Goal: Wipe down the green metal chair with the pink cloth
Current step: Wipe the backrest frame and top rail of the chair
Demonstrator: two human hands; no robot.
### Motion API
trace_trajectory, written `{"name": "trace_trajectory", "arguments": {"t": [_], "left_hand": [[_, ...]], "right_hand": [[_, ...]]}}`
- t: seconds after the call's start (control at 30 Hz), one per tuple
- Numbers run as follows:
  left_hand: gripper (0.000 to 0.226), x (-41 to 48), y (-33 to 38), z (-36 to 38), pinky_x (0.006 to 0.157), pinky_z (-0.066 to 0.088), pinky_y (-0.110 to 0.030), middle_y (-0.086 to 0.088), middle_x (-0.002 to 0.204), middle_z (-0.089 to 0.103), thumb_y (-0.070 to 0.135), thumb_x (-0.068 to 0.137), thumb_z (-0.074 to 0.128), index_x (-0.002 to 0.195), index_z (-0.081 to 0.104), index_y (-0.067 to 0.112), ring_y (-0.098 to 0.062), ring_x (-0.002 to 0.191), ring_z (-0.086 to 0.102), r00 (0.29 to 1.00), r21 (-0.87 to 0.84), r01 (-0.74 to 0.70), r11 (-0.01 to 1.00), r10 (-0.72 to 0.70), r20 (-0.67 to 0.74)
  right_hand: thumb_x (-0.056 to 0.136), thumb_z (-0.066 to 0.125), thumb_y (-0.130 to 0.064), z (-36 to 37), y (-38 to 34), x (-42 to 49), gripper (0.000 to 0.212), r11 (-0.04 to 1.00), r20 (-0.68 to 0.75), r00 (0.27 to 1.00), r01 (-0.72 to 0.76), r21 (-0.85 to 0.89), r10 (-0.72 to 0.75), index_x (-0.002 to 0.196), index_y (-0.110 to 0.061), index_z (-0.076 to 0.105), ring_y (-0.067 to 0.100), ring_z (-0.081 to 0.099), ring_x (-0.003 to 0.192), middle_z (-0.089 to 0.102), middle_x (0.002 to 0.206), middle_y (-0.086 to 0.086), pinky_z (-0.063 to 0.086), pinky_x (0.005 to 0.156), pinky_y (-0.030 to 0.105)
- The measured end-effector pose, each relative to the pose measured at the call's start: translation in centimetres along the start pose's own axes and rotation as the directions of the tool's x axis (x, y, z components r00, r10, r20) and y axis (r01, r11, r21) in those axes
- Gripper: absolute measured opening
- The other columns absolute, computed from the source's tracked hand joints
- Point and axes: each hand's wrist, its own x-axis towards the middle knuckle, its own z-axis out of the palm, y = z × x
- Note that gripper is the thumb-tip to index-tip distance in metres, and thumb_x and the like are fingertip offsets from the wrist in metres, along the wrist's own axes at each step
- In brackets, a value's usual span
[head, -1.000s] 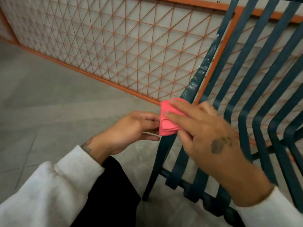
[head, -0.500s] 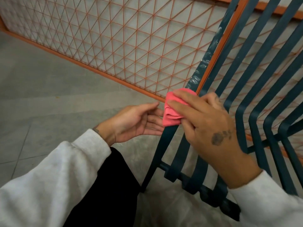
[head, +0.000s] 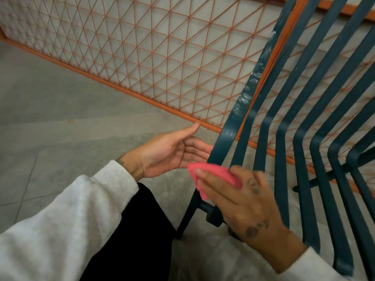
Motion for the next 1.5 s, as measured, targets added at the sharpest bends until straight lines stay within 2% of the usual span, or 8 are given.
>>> {"name": "trace_trajectory", "arguments": {"t": [0.1, 0.2, 0.37, 0.67, 0.87, 1.1, 1.33, 1.5], "left_hand": [[0.072, 0.5, -0.8, -0.3, 0.09, 0.056, -0.037, -0.022, 0.11, 0.065, 0.055, 0.091, 0.055, 0.118, 0.062, -0.011, -0.031, 0.101, 0.066, 0.999, -0.075, -0.029, 0.997, 0.026, -0.036], [0.074, 0.7, -1.1, -0.4, 0.107, 0.046, -0.05, -0.03, 0.118, 0.057, 0.057, 0.085, 0.064, 0.116, 0.062, -0.01, -0.046, 0.12, 0.054, 0.999, -0.108, -0.038, 0.993, 0.035, -0.027], [0.066, 0.6, -0.3, 0.1, 0.085, 0.056, -0.034, -0.02, 0.114, 0.069, 0.054, 0.093, 0.05, 0.122, 0.066, -0.004, -0.024, 0.098, 0.068, 0.999, -0.049, -0.034, 0.998, 0.034, -0.016], [0.067, 1.2, 4.3, 3.0, 0.089, 0.056, -0.044, -0.024, 0.118, 0.068, 0.059, 0.094, 0.042, 0.12, 0.067, 0.003, -0.038, 0.114, 0.065, 0.991, 0.095, -0.097, 0.991, 0.105, -0.082], [0.079, 1.2, 4.3, 3.4, 0.097, 0.05, -0.052, -0.031, 0.118, 0.063, 0.068, 0.088, 0.039, 0.12, 0.068, 0.002, -0.039, 0.109, 0.065, 0.986, 0.156, -0.121, 0.98, 0.136, -0.092], [0.069, 1.3, 4.4, 3.6, 0.064, 0.053, -0.033, -0.014, 0.078, 0.064, 0.072, 0.083, 0.04, 0.077, 0.071, 0.011, -0.02, 0.068, 0.062, 0.983, 0.145, -0.125, 0.982, 0.142, -0.119], [0.104, 1.5, 4.3, 3.1, 0.101, 0.045, -0.063, -0.04, 0.122, 0.055, 0.082, 0.081, 0.042, 0.125, 0.056, -0.012, -0.055, 0.117, 0.052, 0.989, 0.11, -0.124, 0.986, 0.132, -0.071], [0.096, 1.7, 4.3, 3.2, 0.088, 0.051, -0.052, -0.041, 0.112, 0.057, 0.076, 0.088, 0.036, 0.11, 0.061, -0.014, -0.043, 0.1, 0.059, 0.987, 0.121, -0.131, 0.984, 0.141, -0.08]], "right_hand": [[0.1, 0.048, -0.01, -1.5, 2.1, 2.6, 0.036, 0.991, -0.122, 0.984, -0.13, 0.024, 0.132, 0.13, -0.022, 0.062, 0.033, 0.061, 0.098, 0.052, 0.143, -0.005, 0.044, 0.075, 0.042], [0.093, 0.059, -0.007, -1.3, 2.7, 4.2, 0.036, 0.963, -0.166, 0.952, -0.241, 0.12, 0.259, 0.126, -0.02, 0.066, 0.03, 0.057, 0.092, 0.053, 0.142, -0.005, 0.038, 0.08, 0.03], [0.102, 0.047, -0.015, -0.8, 1.1, 3.3, 0.03, 0.959, -0.155, 0.967, -0.164, 0.229, 0.202, 0.12, -0.017, 0.07, 0.026, 0.056, 0.09, 0.057, 0.137, -0.005, 0.043, 0.076, 0.032], [0.09, 0.046, -0.014, -2.6, 5.7, 7.4, 0.039, 0.717, -0.085, 0.838, -0.404, 0.568, 0.539, 0.118, -0.023, 0.071, 0.011, 0.056, 0.117, 0.059, 0.134, -0.012, 0.037, 0.101, 0.02], [0.087, 0.049, -0.007, -3.1, 3.7, 5.2, 0.044, 0.76, -0.101, 0.883, -0.33, 0.561, 0.458, 0.122, -0.024, 0.069, 0.016, 0.051, 0.093, 0.055, 0.139, -0.016, 0.041, 0.086, 0.017], [0.093, 0.053, -0.002, -2.7, 7.1, 7.9, 0.044, 0.588, 0.009, 0.774, -0.488, 0.645, 0.633, 0.124, -0.031, 0.066, -0.007, 0.044, 0.13, 0.056, 0.135, -0.019, 0.036, 0.113, 0.044], [0.089, 0.056, -0.005, -2.9, 4.5, 5.6, 0.038, 0.697, -0.123, 0.847, -0.333, 0.635, 0.517, 0.117, -0.026, 0.071, 0.015, 0.059, 0.101, 0.058, 0.134, -0.019, 0.044, 0.087, 0.02], [0.09, 0.057, 0.002, -2.3, 5.5, 7.8, 0.038, 0.602, -0.086, 0.764, -0.428, 0.674, 0.64, 0.111, -0.024, 0.074, -0.003, 0.053, 0.121, 0.063, 0.126, -0.017, 0.031, 0.106, 0.015]]}}
